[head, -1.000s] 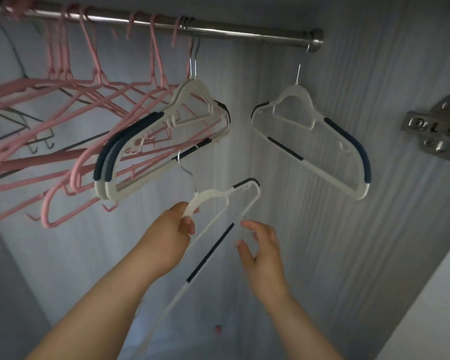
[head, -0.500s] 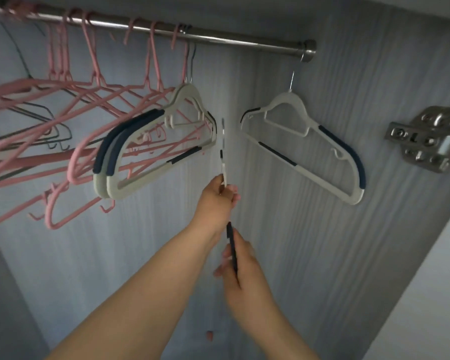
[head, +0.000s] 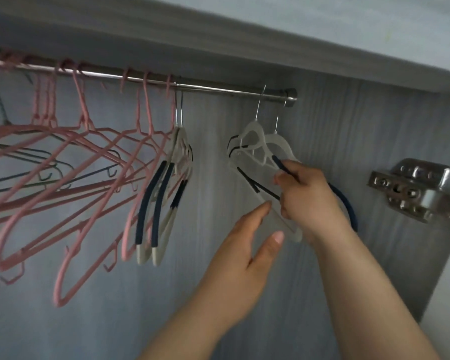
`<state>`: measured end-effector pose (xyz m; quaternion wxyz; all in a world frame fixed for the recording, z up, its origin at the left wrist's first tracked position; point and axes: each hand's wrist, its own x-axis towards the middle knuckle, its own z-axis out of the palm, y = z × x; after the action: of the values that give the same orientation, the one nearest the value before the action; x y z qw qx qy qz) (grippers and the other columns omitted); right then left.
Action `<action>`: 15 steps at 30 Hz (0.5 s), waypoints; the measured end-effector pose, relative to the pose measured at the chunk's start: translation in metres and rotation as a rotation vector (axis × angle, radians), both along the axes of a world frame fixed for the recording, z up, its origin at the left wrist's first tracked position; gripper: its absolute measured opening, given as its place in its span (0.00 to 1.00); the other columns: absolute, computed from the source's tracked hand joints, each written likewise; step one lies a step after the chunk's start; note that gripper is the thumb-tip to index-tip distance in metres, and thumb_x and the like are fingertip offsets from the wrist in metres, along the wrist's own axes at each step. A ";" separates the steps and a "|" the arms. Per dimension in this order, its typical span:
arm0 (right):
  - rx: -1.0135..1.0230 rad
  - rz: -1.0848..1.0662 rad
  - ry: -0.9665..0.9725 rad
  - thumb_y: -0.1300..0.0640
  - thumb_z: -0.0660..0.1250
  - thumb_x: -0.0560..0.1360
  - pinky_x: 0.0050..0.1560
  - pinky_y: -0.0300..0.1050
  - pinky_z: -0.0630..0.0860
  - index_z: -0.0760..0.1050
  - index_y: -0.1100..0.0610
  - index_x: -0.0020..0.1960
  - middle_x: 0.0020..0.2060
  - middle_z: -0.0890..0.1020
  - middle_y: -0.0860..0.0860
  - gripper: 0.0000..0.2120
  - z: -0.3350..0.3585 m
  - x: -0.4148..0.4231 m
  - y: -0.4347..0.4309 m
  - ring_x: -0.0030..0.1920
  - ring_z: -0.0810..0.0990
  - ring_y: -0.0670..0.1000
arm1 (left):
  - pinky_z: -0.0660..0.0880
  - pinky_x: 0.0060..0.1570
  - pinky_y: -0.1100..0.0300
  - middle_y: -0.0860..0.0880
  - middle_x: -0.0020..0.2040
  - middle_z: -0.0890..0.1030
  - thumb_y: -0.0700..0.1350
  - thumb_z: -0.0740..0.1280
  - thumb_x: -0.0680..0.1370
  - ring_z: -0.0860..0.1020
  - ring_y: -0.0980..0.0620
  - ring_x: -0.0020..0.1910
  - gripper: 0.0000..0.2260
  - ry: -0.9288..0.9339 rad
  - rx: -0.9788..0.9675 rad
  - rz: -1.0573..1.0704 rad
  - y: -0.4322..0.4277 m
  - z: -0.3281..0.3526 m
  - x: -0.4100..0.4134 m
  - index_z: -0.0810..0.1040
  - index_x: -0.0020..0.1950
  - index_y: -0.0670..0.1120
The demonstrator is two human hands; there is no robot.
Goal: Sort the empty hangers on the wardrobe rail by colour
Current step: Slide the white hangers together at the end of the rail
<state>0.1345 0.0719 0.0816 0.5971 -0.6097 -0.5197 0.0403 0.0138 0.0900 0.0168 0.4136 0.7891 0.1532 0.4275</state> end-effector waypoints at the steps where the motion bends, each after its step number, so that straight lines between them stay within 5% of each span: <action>1: -0.025 -0.018 -0.001 0.61 0.55 0.78 0.27 0.32 0.67 0.74 0.52 0.38 0.19 0.74 0.41 0.14 -0.002 0.002 0.005 0.23 0.70 0.38 | 0.58 0.63 0.75 0.67 0.67 0.64 0.60 0.55 0.71 0.61 0.75 0.63 0.25 -0.004 0.012 0.023 -0.001 -0.003 -0.002 0.59 0.68 0.62; 5: -0.063 -0.117 -0.027 0.62 0.55 0.78 0.30 0.33 0.67 0.73 0.52 0.41 0.28 0.76 0.46 0.12 -0.023 0.009 0.011 0.27 0.72 0.39 | 0.67 0.57 0.75 0.67 0.59 0.72 0.56 0.60 0.76 0.70 0.69 0.59 0.14 -0.092 0.203 0.157 -0.008 -0.012 -0.012 0.67 0.61 0.64; 7: -0.186 -0.206 -0.126 0.58 0.54 0.79 0.43 0.38 0.71 0.73 0.57 0.55 0.48 0.80 0.57 0.10 -0.030 0.010 0.008 0.44 0.78 0.49 | 0.68 0.51 0.77 0.64 0.53 0.75 0.51 0.61 0.74 0.74 0.67 0.53 0.13 -0.177 0.347 0.283 -0.011 -0.013 -0.017 0.71 0.57 0.60; 9: -0.379 -0.393 -0.359 0.53 0.54 0.79 0.60 0.46 0.66 0.60 0.58 0.70 0.67 0.68 0.59 0.21 -0.029 0.005 -0.001 0.63 0.69 0.58 | 0.69 0.46 0.78 0.62 0.48 0.75 0.48 0.62 0.73 0.76 0.65 0.46 0.12 -0.269 0.453 0.419 -0.015 -0.009 -0.024 0.72 0.55 0.57; 12: 0.042 -0.478 -0.587 0.51 0.56 0.76 0.61 0.42 0.63 0.64 0.58 0.69 0.66 0.69 0.55 0.23 -0.007 -0.025 -0.017 0.64 0.68 0.57 | 0.72 0.40 0.75 0.60 0.45 0.75 0.45 0.64 0.73 0.76 0.63 0.40 0.11 -0.400 0.545 0.540 -0.021 -0.003 -0.036 0.74 0.54 0.54; 15: 0.186 -0.059 -0.258 0.48 0.58 0.75 0.54 0.30 0.69 0.71 0.54 0.63 0.58 0.75 0.48 0.19 0.017 -0.060 -0.010 0.57 0.74 0.46 | 0.73 0.34 0.72 0.61 0.44 0.74 0.46 0.65 0.72 0.76 0.62 0.36 0.12 -0.434 0.516 0.586 -0.023 -0.001 -0.047 0.72 0.54 0.58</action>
<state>0.0748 0.0618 0.0984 0.5801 -0.5670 -0.5754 -0.1041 -0.0330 0.0669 0.0162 0.0871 0.6819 0.1682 0.7065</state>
